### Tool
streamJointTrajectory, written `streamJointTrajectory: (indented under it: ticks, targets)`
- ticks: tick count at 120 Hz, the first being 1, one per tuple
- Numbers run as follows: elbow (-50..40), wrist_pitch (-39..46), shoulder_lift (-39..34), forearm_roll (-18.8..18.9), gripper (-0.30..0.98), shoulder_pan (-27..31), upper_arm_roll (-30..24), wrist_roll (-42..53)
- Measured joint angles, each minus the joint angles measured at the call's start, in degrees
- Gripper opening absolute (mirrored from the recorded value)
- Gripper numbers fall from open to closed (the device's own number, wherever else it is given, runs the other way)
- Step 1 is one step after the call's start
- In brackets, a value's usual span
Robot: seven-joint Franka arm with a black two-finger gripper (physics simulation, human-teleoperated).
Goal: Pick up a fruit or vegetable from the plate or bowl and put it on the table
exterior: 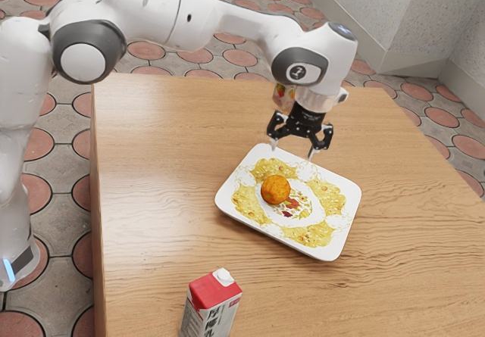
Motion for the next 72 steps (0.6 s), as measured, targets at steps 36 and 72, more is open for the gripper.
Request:
streamJointTrajectory:
  ticks: [36,72]
  targets:
    - [7.9,0.0,8.7,-0.2,0.69,0.1,0.0,0.6]
    - [9.8,-0.1,11.6,-0.2,0.69,-0.2,-1.7,1.1]
